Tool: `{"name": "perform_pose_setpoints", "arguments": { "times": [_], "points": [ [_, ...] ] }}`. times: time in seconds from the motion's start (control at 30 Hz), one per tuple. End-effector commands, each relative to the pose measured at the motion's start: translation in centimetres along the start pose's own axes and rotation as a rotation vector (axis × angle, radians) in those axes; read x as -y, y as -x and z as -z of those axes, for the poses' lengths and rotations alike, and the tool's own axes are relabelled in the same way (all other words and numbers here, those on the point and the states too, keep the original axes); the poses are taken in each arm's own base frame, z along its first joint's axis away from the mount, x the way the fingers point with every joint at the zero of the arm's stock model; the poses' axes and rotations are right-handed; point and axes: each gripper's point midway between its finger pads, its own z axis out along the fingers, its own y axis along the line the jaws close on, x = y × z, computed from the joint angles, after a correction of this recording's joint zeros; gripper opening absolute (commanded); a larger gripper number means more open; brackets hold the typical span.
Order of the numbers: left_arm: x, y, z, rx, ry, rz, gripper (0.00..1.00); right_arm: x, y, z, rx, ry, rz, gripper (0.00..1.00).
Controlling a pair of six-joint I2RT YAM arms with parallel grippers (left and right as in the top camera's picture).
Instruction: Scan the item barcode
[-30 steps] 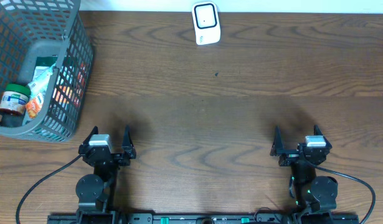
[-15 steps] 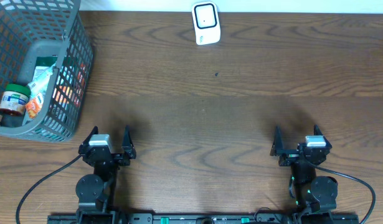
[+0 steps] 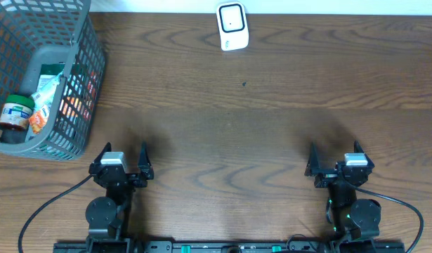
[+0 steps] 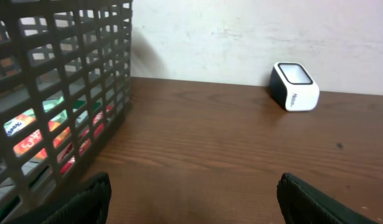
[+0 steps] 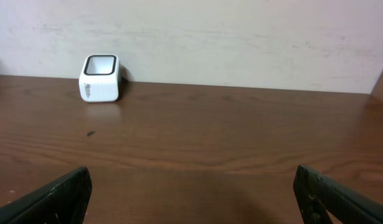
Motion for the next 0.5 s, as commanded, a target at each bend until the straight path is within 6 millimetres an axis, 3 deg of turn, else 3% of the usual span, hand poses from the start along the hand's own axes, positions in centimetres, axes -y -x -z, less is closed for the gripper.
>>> {"name": "perform_pose_setpoints", "arguments": {
  "times": [0.0,0.23,0.47],
  "points": [
    [1.8,-1.3,0.0,-0.045,-0.108,0.005,0.86,0.1,0.0,0.0,0.002,-0.005,0.004,0.99],
    [2.5,1.0,1.0,-0.047,-0.141,0.032,0.86,0.1,0.0,0.0,0.002,-0.005,0.004,0.99],
    [4.1,5.5,3.4,-0.090,-0.208,0.074,0.86,0.1,0.0,0.0,0.002,-0.005,0.004,0.99]
  ]
}}
